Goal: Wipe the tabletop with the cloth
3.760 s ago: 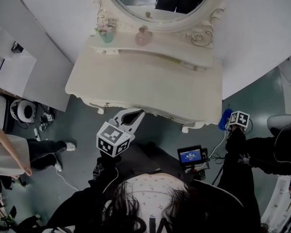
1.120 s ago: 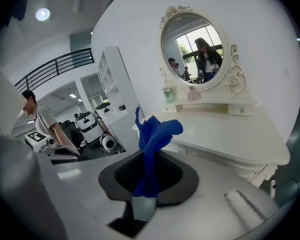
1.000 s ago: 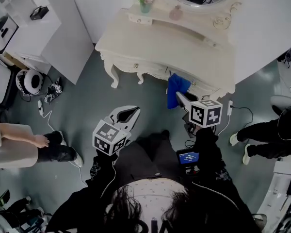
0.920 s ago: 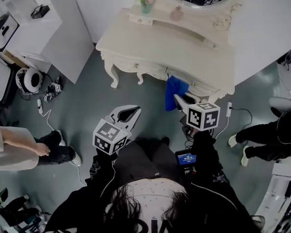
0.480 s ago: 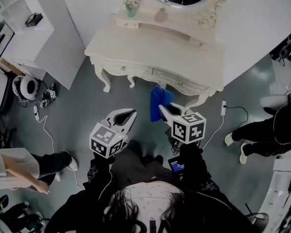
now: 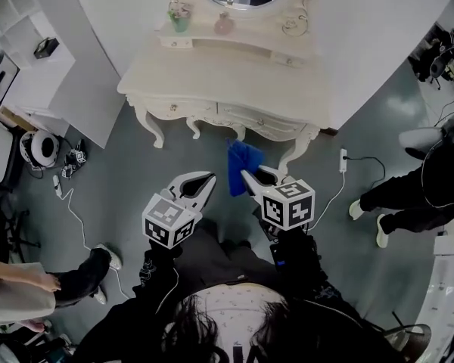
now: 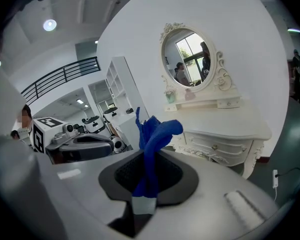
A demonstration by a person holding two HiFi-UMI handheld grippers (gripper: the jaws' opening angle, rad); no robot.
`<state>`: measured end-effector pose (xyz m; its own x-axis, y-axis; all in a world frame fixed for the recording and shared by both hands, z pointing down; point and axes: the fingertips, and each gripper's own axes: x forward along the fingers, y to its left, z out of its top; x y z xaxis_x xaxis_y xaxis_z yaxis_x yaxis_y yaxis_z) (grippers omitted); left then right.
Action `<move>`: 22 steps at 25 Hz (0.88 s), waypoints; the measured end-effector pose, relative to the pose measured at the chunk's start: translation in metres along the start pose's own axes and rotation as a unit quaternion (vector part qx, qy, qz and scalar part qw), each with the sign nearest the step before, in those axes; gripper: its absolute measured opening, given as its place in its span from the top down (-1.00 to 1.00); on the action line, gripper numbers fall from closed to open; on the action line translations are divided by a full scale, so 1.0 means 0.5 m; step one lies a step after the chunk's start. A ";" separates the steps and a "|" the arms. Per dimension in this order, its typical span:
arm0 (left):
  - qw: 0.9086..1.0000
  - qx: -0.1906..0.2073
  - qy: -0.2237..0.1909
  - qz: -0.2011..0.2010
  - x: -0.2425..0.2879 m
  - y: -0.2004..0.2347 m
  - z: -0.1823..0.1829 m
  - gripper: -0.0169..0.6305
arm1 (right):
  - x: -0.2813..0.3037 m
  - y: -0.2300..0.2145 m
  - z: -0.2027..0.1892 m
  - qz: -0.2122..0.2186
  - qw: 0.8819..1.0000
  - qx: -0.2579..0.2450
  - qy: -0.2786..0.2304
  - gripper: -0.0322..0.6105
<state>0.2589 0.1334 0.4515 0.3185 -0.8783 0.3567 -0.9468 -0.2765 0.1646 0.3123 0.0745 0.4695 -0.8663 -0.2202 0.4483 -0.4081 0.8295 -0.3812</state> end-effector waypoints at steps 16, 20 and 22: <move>1.000 0.021 -0.008 -0.014 0.041 -0.124 0.013 0.95 | -0.105 -0.034 -0.022 -0.007 1.000 -0.028 -0.011 0.71; 1.000 0.023 -0.007 -0.012 0.049 -0.134 0.013 0.95 | -0.110 -0.041 -0.024 -0.003 1.000 -0.028 -0.012 0.71; 1.000 0.021 -0.006 -0.010 0.053 -0.136 0.010 0.95 | -0.112 -0.046 -0.025 -0.001 1.000 -0.027 -0.012 0.71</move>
<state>0.3317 0.1269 0.4451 0.3367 -0.8768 0.3434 -0.9416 -0.3099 0.1319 0.3737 0.0744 0.4632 -0.8723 -0.2347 0.4290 -0.3948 0.8556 -0.3348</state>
